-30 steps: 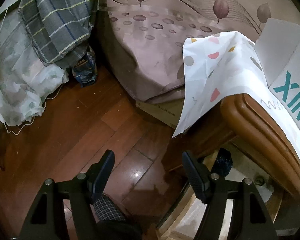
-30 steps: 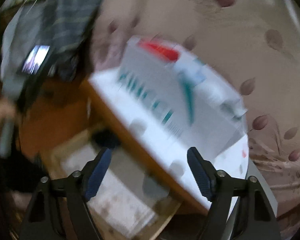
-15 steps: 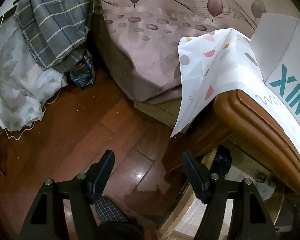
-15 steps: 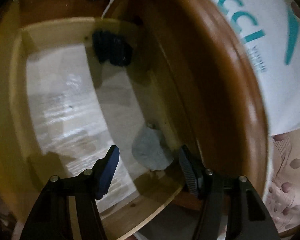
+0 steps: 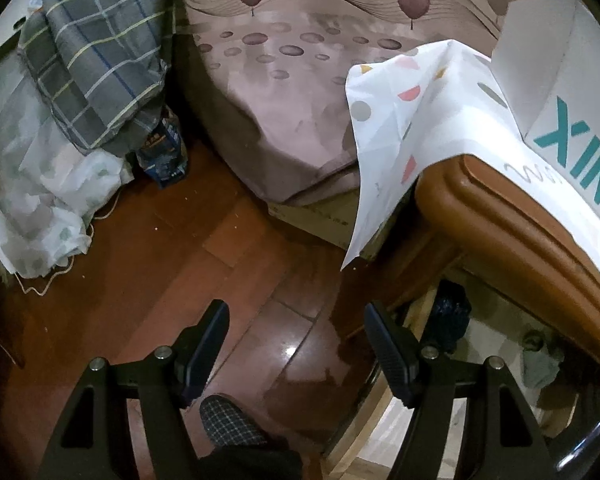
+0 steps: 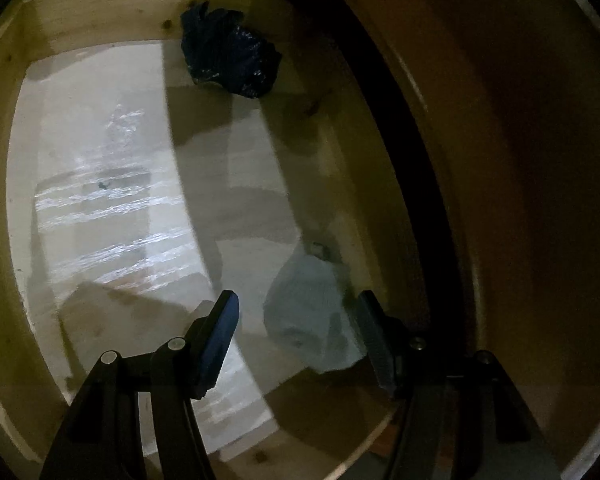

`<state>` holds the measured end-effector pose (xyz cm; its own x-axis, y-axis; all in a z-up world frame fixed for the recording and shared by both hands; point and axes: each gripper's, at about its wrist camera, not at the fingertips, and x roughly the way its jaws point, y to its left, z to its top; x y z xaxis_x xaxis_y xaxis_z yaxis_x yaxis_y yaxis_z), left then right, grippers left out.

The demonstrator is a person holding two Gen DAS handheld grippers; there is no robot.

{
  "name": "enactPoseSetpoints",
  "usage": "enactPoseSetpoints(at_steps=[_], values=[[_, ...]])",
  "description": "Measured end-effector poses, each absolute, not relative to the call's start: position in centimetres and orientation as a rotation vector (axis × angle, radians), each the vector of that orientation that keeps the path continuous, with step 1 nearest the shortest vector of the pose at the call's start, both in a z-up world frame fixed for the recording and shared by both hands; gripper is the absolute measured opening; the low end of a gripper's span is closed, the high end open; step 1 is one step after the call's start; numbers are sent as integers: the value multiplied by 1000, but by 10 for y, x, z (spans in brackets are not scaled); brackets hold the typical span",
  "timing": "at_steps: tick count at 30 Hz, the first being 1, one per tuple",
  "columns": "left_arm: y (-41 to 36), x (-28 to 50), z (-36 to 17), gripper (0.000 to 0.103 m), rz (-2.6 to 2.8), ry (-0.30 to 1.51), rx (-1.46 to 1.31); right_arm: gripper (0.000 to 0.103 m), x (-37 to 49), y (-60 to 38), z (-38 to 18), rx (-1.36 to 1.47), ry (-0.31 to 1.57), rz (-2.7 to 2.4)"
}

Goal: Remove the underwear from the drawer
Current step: 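Close the right gripper on the grey knit sock in the drawer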

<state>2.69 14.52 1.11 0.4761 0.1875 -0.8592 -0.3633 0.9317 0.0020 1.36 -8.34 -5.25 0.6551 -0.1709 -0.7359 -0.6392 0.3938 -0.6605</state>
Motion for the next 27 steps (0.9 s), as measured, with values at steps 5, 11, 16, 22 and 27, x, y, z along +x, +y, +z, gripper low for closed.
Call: enactPoseSetpoints(at_steps=[5,11,16,22,27], values=[[142,27,10,72,337,1018,-175,55,22,-89,-53,-1085,837,348],[140,27,8,72,327,1028,-160,55,25,-96,-62,-1085,808,326],[135,26,7,72,318,1030,-144,58,36,-101,-68,-1051,808,312],[132,27,6,72,313,1029,-128,61,47,-105,-73,-1035,843,332],[130,29,5,72,302,1037,-121,58,53,-109,-70,-973,898,354]])
